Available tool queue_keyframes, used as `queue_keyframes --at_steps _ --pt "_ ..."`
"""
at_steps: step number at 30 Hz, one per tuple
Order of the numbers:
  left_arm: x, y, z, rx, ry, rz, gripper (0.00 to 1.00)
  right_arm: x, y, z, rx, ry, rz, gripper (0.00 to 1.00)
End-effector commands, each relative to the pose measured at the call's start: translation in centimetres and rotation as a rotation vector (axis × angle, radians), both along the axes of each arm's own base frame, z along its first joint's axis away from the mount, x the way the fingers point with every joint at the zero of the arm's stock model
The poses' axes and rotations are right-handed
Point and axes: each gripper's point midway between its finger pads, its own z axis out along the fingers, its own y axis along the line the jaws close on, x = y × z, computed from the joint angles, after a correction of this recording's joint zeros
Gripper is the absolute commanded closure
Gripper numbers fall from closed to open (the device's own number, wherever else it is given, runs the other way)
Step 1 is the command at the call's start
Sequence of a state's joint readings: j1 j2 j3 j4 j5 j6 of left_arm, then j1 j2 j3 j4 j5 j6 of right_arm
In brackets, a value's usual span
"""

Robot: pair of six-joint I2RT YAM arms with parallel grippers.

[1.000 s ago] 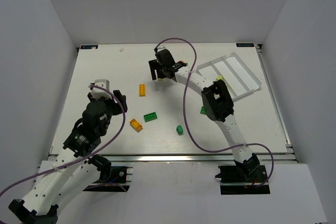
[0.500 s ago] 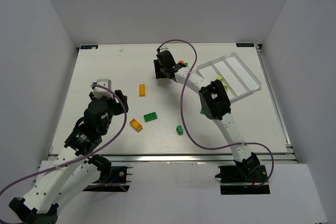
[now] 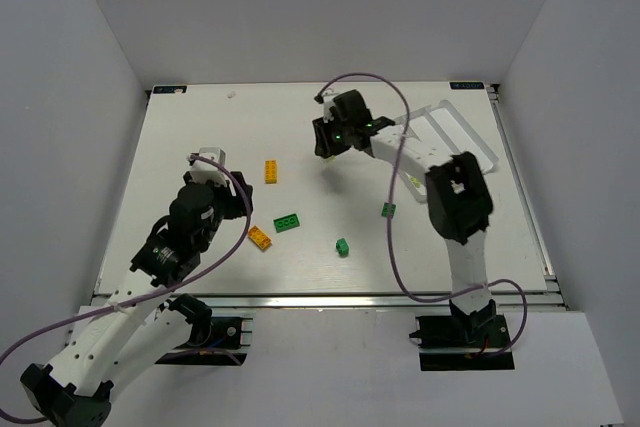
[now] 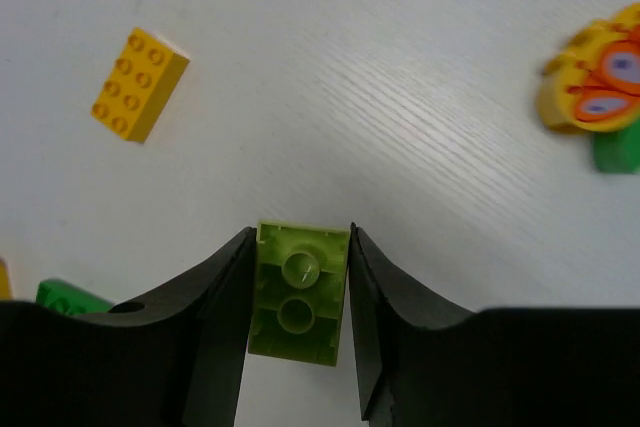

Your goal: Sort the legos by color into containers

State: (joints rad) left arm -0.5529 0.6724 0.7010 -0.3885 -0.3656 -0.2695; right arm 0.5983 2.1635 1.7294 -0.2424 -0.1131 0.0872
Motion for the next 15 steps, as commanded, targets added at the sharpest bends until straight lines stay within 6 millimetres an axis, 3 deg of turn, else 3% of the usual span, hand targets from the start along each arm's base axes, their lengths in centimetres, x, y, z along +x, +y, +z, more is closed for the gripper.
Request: queue_keyframes --at_steps 1,3,4,7,11,12,15 --pt "-0.1 -1.0 0.5 -0.011 -0.005 -0.056 0.23 0.7 -5.1 9.5 0.112 -0.167 0.031 1.00" --pt "-0.1 -1.2 0.4 -0.012 -0.002 -0.064 0.23 -0.5 -7.6 8.9 0.099 -0.129 0.004 1.00" --pt "-0.2 -1.4 0.4 -0.016 -0.001 -0.077 0.23 0.4 -10.6 8.4 0.075 -0.133 -0.028 1.00" --pt "-0.2 -1.8 0.3 -0.020 0.006 -0.098 0.23 0.5 -14.8 6.6 0.039 -0.102 -0.073 1.00" --pt "-0.2 -2.2 0.0 -0.019 0.017 -0.116 0.22 1.8 -17.9 4.9 -0.004 -0.102 -0.092 0.94" --pt "-0.2 -2.4 -0.3 -0.014 0.025 -0.120 0.22 2.0 -18.1 4.0 -0.018 -0.090 -0.086 0.92" --pt "-0.1 -2.4 -0.6 -0.008 0.036 -0.119 0.22 4.0 -18.8 4.1 -0.035 -0.087 -0.119 0.87"
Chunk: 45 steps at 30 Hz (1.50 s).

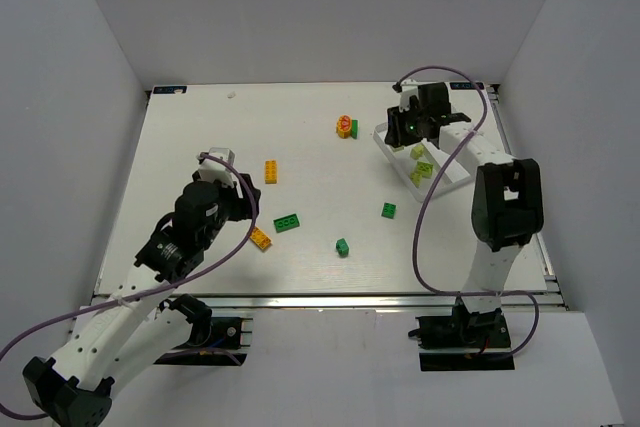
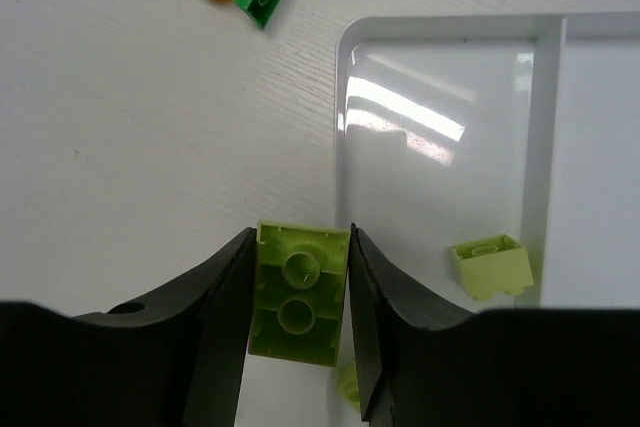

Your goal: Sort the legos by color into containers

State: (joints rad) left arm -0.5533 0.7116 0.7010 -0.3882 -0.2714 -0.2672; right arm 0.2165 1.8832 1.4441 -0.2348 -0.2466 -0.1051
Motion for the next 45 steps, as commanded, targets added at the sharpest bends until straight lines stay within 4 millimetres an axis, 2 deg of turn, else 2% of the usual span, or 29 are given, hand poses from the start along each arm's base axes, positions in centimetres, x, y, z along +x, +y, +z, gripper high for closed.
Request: queue_keyframes --at_steps 1,2,3,7,10,11,12,13,14,19,20,21,22,23,24,25,26,27,28,29,30,31,32,34,35,36,37,40,45 --pt "0.0 -0.6 0.5 -0.006 -0.013 -0.030 0.21 1.1 0.3 -0.4 -0.016 0.012 0.036 0.85" --pt "0.0 -0.6 0.5 -0.005 -0.013 -0.029 0.22 1.9 -0.1 0.2 -0.016 -0.002 0.023 0.84" --pt "0.1 -0.6 0.5 -0.005 -0.013 -0.029 0.21 2.2 -0.5 -0.6 -0.030 0.011 0.008 0.83" --pt "0.0 -0.7 0.4 -0.005 -0.010 -0.036 0.21 3.1 -1.8 -1.2 -0.053 0.009 -0.022 0.78" --pt "0.0 -1.0 0.3 -0.007 -0.008 -0.048 0.21 3.3 -2.6 -1.6 -0.062 0.019 -0.033 0.66" --pt "0.1 -1.0 0.2 -0.003 -0.004 -0.054 0.21 3.3 -2.7 -1.7 -0.065 0.024 -0.032 0.53" --pt "0.0 -1.2 0.2 -0.006 -0.004 -0.061 0.21 3.3 -3.0 -1.8 -0.065 0.031 -0.037 0.45" --pt "0.0 -1.3 0.1 -0.005 0.001 -0.065 0.20 3.3 -3.1 -1.9 -0.064 0.033 -0.038 0.32" --pt "0.0 -1.3 0.0 -0.004 0.003 -0.070 0.20 3.1 -3.3 -1.6 -0.062 0.034 -0.040 0.28" --pt "-0.3 -2.6 -0.3 -0.013 0.018 -0.141 0.19 1.5 -3.2 -0.2 -0.038 0.026 -0.003 0.24" --pt "-0.3 -2.8 -0.2 -0.015 0.017 -0.151 0.19 0.9 -3.2 1.4 -0.028 0.001 0.006 0.24" --pt "-0.3 -2.9 -0.2 -0.017 0.018 -0.160 0.20 0.0 -2.5 2.2 -0.003 -0.007 0.059 0.24" --pt "-0.5 -3.2 -0.2 -0.021 0.019 -0.176 0.21 -1.7 -2.2 1.8 0.010 0.010 0.113 0.27" --pt "-0.5 -3.3 -0.2 -0.023 0.017 -0.182 0.23 -3.3 -1.5 4.2 0.036 -0.047 0.192 0.30" --pt "-0.6 -3.4 0.0 -0.029 0.011 -0.191 0.26 -6.0 0.1 4.9 0.067 -0.080 0.368 0.34" --pt "-0.7 -3.5 0.1 -0.032 0.009 -0.200 0.38 -9.0 0.5 3.5 0.084 -0.054 0.452 0.43" --pt "-0.8 -3.9 0.1 -0.037 0.007 -0.220 0.48 -11.6 1.1 5.3 0.098 -0.117 0.546 0.46" --pt "-0.9 -4.0 0.2 -0.040 0.006 -0.230 0.58 -14.6 2.5 5.7 0.164 -0.140 0.677 0.48" --pt "-0.9 -4.1 0.3 -0.042 0.003 -0.236 0.74 -16.8 2.4 5.0 0.122 -0.197 0.794 0.51" --pt "-1.1 -4.3 0.3 -0.044 0.005 -0.248 0.77 -19.9 2.1 3.4 0.113 -0.193 0.840 0.50" --pt "-1.1 -4.4 0.3 -0.046 0.007 -0.253 0.78 -21.4 2.1 2.1 0.081 -0.197 0.883 0.47" --pt "-1.1 -4.4 0.3 -0.046 0.004 -0.259 0.78 -22.3 1.6 0.9 0.036 -0.212 0.906 0.37" --pt "-1.1 -4.5 0.3 -0.047 0.006 -0.263 0.71 -23.3 1.1 -0.8 -0.006 -0.222 0.899 0.31" --pt "-1.2 -4.7 0.3 -0.047 0.008 -0.271 0.54 -23.2 0.2 -2.7 -0.120 -0.221 0.857 0.16" --pt "-1.1 -4.7 0.1 -0.044 0.014 -0.269 0.40 -22.1 0.1 -2.6 -0.149 -0.251 0.800 0.15" --pt "-1.1 -4.7 0.2 -0.044 0.014 -0.274 0.36 -21.8 -0.8 -3.6 -0.204 -0.221 0.747 0.15" --pt "-1.1 -4.8 0.1 -0.044 0.015 -0.274 0.33 -21.4 -0.7 -3.6 -0.217 -0.218 0.724 0.11" --pt "-1.1 -4.7 0.1 -0.040 0.016 -0.275 0.30 -19.2 -1.0 -3.3 -0.249 -0.189 0.598 0.11" --pt "-1.2 -4.7 -0.1 -0.039 0.020 -0.275 0.28 -16.8 -0.2 -3.5 -0.292 -0.166 0.533 0.11"
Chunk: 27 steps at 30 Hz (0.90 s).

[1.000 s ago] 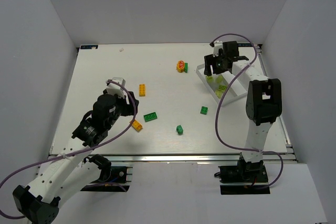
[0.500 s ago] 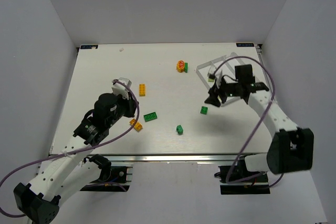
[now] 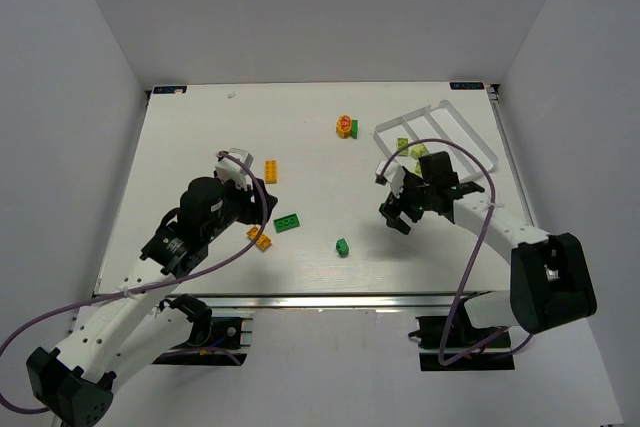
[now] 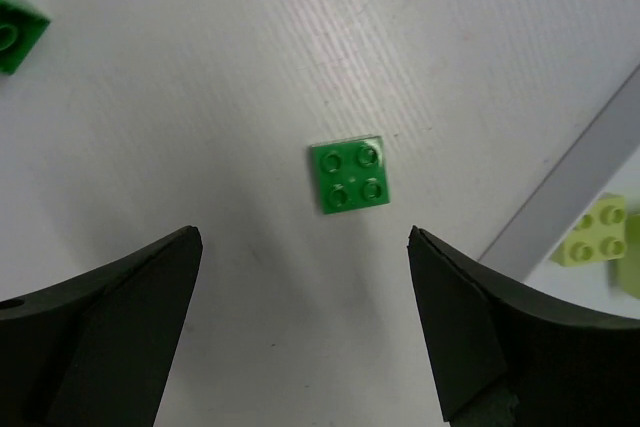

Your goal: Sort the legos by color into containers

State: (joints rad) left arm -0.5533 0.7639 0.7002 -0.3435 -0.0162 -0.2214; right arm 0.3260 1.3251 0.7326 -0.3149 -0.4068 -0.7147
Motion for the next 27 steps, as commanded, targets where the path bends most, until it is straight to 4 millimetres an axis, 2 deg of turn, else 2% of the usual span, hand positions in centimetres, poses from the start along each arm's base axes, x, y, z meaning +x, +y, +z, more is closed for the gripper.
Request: queue_keyframes --at_steps 1,2,4,5,9,14,17,23,24,27 --pt "-0.1 -0.3 0.5 -0.008 -0.016 -0.020 0.28 4.4 0.7 2.5 -0.013 -0.117 -0.083 0.11" --pt "-0.1 -0.3 0.6 -0.009 -0.017 -0.020 0.28 4.7 0.7 1.7 -0.028 -0.097 -0.089 0.11" --pt "0.0 -0.4 0.5 -0.007 -0.014 -0.020 0.28 5.1 1.4 1.7 -0.038 -0.084 -0.072 0.11" --pt "0.0 -0.4 0.5 -0.006 -0.015 -0.020 0.28 5.2 1.4 0.9 -0.050 -0.058 -0.071 0.11" --pt "0.0 -0.4 0.4 0.000 -0.010 -0.021 0.28 5.4 2.1 -0.3 -0.076 -0.021 -0.053 0.11" --pt "0.1 -0.4 0.3 0.004 -0.009 -0.022 0.28 5.4 1.8 -2.1 -0.136 0.004 -0.036 0.14" --pt "0.1 -0.4 0.4 0.003 -0.011 -0.022 0.28 5.5 1.5 -2.9 -0.169 0.013 -0.040 0.19" --pt "-0.3 -0.9 0.5 -0.009 -0.008 -0.054 0.28 5.0 1.2 -4.0 -0.190 0.048 -0.013 0.41" --pt "-0.3 -0.9 0.4 -0.008 -0.007 -0.054 0.28 4.9 1.2 -4.0 -0.191 0.058 -0.007 0.51" --pt "-0.3 -0.9 0.4 -0.008 -0.007 -0.057 0.28 4.5 1.4 -3.6 -0.175 0.078 0.011 0.74"
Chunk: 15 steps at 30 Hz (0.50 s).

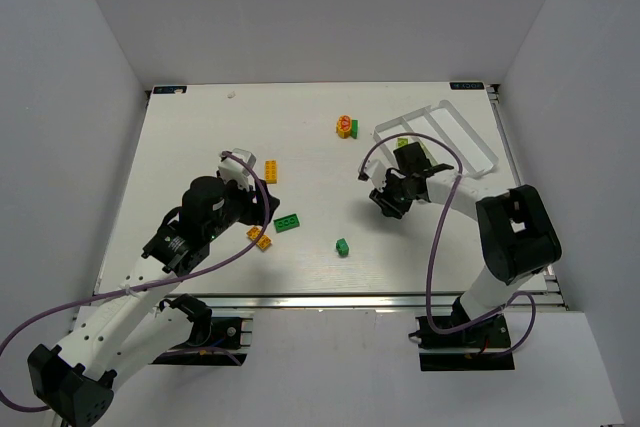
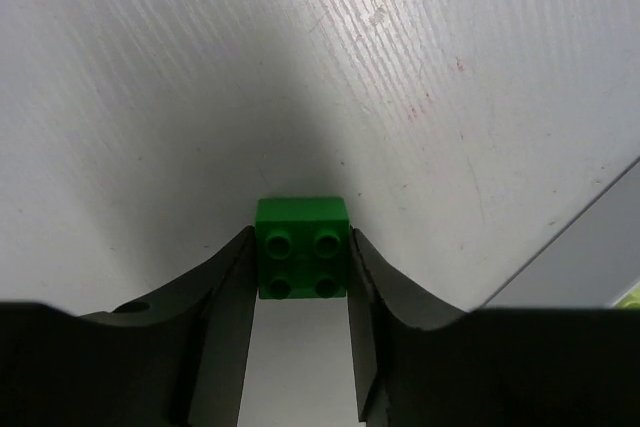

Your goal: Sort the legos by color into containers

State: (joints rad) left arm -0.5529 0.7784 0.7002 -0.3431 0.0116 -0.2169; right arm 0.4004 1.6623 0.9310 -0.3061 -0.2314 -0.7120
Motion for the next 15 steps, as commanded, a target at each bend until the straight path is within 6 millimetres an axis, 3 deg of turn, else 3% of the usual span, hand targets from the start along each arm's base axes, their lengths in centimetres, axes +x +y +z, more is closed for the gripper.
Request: queue_keyframes --at_steps 1,4,6,7,11,14,15 --pt "-0.1 -0.5 0.8 -0.010 -0.022 -0.032 0.28 0.0 0.5 1.1 0.023 0.012 0.028 0.78" --pt "-0.3 -0.6 1.0 -0.018 -0.027 -0.039 0.28 0.4 1.3 4.3 0.104 -0.045 0.016 0.85" --pt "-0.4 -0.7 1.0 -0.020 -0.029 -0.048 0.27 1.6 0.9 6.6 0.143 -0.103 -0.039 0.89" --pt "-0.4 -0.8 1.0 -0.020 -0.031 -0.055 0.28 2.9 0.5 9.0 0.182 -0.166 -0.096 0.90" --pt "-0.9 -1.5 1.1 -0.031 -0.029 -0.107 0.27 7.5 -3.9 12.7 0.168 -0.307 -0.366 0.98" --pt "-1.0 -1.7 1.2 -0.038 -0.034 -0.119 0.27 10.2 -7.8 13.4 0.153 -0.337 -0.536 1.00" --pt "-1.3 -2.1 1.3 -0.042 -0.037 -0.138 0.27 10.9 -9.4 12.4 0.137 -0.312 -0.584 0.99"
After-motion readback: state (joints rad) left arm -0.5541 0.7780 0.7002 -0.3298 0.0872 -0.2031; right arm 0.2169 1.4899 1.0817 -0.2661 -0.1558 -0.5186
